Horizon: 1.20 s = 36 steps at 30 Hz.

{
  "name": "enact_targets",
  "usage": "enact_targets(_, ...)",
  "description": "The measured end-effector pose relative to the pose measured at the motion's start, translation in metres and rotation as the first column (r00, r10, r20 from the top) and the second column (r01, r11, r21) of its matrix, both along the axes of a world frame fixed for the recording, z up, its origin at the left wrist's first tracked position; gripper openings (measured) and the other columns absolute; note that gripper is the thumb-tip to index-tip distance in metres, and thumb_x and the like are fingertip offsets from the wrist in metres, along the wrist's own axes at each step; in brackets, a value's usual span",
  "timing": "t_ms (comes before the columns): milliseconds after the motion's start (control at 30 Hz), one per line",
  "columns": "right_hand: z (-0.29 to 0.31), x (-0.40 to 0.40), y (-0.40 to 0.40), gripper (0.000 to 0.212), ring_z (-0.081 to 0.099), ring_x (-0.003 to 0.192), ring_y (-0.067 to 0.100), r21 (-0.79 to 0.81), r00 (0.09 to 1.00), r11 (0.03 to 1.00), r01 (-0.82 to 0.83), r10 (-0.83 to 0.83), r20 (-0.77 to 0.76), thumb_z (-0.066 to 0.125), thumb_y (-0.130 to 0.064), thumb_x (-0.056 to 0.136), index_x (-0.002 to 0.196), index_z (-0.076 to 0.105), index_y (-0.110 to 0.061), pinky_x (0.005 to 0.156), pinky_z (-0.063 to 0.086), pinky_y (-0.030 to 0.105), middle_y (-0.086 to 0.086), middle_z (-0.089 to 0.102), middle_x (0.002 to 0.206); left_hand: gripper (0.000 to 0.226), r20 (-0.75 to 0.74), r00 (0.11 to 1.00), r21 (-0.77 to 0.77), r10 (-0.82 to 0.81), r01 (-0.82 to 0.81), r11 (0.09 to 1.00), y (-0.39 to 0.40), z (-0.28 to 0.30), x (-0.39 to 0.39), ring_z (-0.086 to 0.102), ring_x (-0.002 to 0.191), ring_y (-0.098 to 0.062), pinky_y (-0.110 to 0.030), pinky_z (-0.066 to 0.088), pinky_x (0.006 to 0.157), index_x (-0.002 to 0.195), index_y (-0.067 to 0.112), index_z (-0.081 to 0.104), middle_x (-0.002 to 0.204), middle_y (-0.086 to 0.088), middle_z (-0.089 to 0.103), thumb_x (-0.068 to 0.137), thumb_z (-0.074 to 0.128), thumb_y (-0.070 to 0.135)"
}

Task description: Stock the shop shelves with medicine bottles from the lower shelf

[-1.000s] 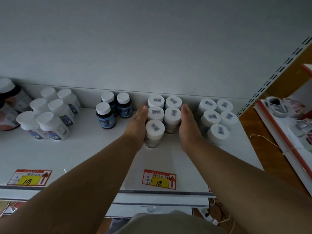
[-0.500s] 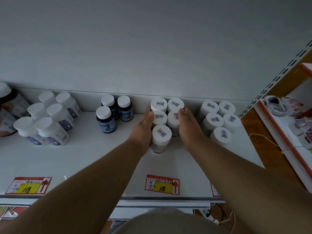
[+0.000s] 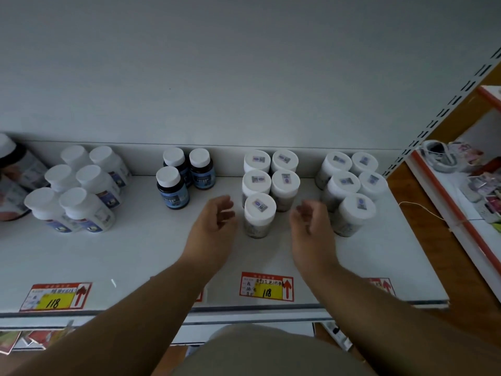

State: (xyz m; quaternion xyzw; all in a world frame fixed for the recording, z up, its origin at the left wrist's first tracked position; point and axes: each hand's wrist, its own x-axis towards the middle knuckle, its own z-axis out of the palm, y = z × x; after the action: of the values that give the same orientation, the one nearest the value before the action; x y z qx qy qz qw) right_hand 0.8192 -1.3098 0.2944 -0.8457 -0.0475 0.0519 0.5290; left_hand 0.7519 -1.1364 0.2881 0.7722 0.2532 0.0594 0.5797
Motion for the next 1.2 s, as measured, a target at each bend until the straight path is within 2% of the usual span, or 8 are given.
enact_targets(100, -0.014, -0.017, 0.002, 0.035, 0.056, 0.102, 0.003, -0.104, 0.982, 0.976, -0.189, 0.191, 0.005, 0.064, -0.035, 0.092, 0.122, 0.051, -0.025, 0.084, 0.046, 0.024, -0.01, 0.059, 0.111, 0.043, -0.022, 0.996, 0.164, -0.092, 0.095, 0.982, 0.001, -0.003, -0.011, 0.058, 0.104, 0.005, -0.005, 0.04, 0.082, 0.13, 0.032, 0.054, 0.116, 0.019, 0.061, 0.09, 0.068, 0.025)
enact_targets(200, -0.014, -0.019, 0.01, 0.041, 0.056, 0.104, 0.004, -0.153, 0.962, 0.956, -0.25, 0.263, 0.073, 0.07, -0.037, 0.088, 0.124, 0.052, -0.027, 0.089, 0.046, 0.024, -0.009, 0.059, 0.115, 0.044, -0.022, 0.99, 0.25, -0.139, 0.14, 0.958, 0.001, -0.003, -0.009, 0.06, 0.101, 0.003, -0.015, 0.047, 0.086, 0.124, 0.034, 0.058, 0.112, 0.02, 0.064, 0.084, 0.075, 0.036)
enact_targets(467, -0.014, -0.02, 0.02, 0.038, 0.058, 0.097, 0.006, -0.154, 0.971, 0.972, -0.178, 0.199, 0.13, 0.074, -0.035, 0.087, 0.118, 0.054, -0.026, 0.084, 0.051, 0.03, -0.007, 0.06, 0.11, 0.041, 0.018, 0.992, 0.232, -0.125, 0.118, 0.965, 0.0, 0.001, -0.005, 0.061, 0.092, 0.005, -0.015, 0.048, 0.079, 0.115, 0.035, 0.06, 0.105, 0.019, 0.066, 0.08, 0.079, 0.036)
enact_targets(600, -0.013, -0.02, 0.021, 0.035, 0.058, 0.096, 0.006, -0.146, 0.97, 0.972, -0.184, 0.204, 0.136, 0.072, -0.037, 0.087, 0.115, 0.052, -0.028, 0.081, 0.049, 0.024, -0.006, 0.06, 0.109, 0.041, 0.018, 0.989, 0.238, -0.146, 0.137, 0.961, 0.001, 0.002, -0.002, 0.06, 0.09, 0.007, -0.008, 0.043, 0.073, 0.114, 0.036, 0.059, 0.104, 0.019, 0.065, 0.079, 0.08, 0.038)
enact_targets(800, -0.012, -0.02, 0.021, 0.035, 0.055, 0.093, -0.003, -0.153, 0.973, 0.972, -0.179, 0.198, 0.117, 0.073, -0.034, 0.088, 0.112, 0.047, -0.034, 0.075, 0.041, 0.01, -0.007, 0.06, 0.11, 0.046, 0.023, 0.985, 0.257, -0.172, 0.16, 0.953, 0.003, -0.001, -0.003, 0.06, 0.094, 0.003, -0.016, 0.048, 0.08, 0.117, 0.036, 0.057, 0.108, 0.018, 0.064, 0.077, 0.08, 0.039)
enact_targets(933, -0.013, -0.019, 0.017, 0.046, 0.055, 0.094, -0.006, -0.137, 0.972, 0.97, -0.2, 0.214, 0.099, 0.075, -0.034, 0.085, 0.122, 0.049, -0.027, 0.075, 0.039, 0.007, -0.008, 0.058, 0.114, 0.05, 0.011, 0.987, 0.279, -0.158, 0.149, 0.949, 0.004, -0.004, -0.005, 0.06, 0.097, 0.002, -0.021, 0.051, 0.085, 0.123, 0.031, 0.056, 0.111, 0.016, 0.063, 0.079, 0.08, 0.036)
enact_targets(1100, -0.017, -0.017, 0.005, 0.05, 0.056, 0.095, -0.001, -0.129, 0.96, 0.96, -0.247, 0.261, 0.102, 0.075, -0.025, 0.084, 0.127, 0.05, -0.025, 0.08, 0.046, 0.016, -0.008, 0.057, 0.113, 0.049, 0.005, 0.999, 0.24, -0.052, 0.05, 0.969, 0.001, -0.002, -0.021, 0.061, 0.099, 0.0, -0.022, 0.051, 0.091, 0.122, 0.031, 0.053, 0.111, 0.016, 0.063, 0.081, 0.077, 0.017)
enact_targets(1200, -0.022, -0.018, -0.003, 0.044, 0.057, 0.096, 0.005, -0.118, 0.957, 0.959, -0.257, 0.269, 0.108, 0.074, -0.022, 0.085, 0.124, 0.052, -0.023, 0.082, 0.048, 0.021, -0.005, 0.058, 0.112, 0.044, -0.005, 0.998, 0.231, 0.059, -0.056, 0.971, -0.008, 0.001, -0.04, 0.061, 0.095, 0.001, -0.012, 0.046, 0.082, 0.117, 0.033, 0.053, 0.106, 0.018, 0.064, 0.083, 0.076, 0.017)
